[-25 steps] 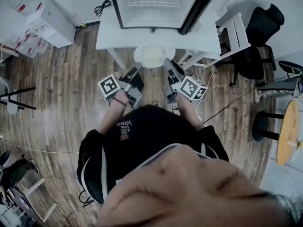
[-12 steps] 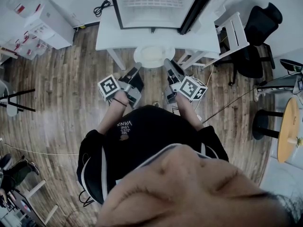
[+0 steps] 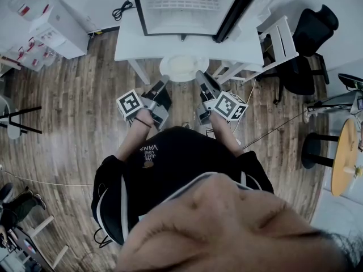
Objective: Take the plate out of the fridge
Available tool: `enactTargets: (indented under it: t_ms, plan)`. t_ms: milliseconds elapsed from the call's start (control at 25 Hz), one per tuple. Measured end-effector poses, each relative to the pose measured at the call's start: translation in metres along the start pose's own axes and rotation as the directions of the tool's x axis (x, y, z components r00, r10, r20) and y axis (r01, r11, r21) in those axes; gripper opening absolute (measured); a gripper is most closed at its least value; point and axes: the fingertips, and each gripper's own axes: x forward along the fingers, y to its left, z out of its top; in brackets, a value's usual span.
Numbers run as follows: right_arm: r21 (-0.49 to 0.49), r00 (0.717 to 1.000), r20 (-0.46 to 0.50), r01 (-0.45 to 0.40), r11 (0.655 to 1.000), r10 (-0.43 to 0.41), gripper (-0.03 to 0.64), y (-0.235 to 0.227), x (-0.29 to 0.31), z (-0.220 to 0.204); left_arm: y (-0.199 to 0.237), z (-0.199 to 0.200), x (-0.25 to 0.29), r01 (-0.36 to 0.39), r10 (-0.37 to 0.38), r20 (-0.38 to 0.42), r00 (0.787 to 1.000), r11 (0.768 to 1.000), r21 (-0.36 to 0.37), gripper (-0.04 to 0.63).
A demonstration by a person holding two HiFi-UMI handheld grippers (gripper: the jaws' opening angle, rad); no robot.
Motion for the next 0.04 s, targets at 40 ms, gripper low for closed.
enactTargets:
  t_ms: [40]
  plan:
    - [-0.001, 1.0, -0.001, -0.001, 1.0, 0.001, 0.101, 0.0001, 0.0003, 0.0003, 0.0002, 0.0002, 0.0002, -0.002, 0.002, 0.0, 1.0, 1.0, 0.0, 0.031]
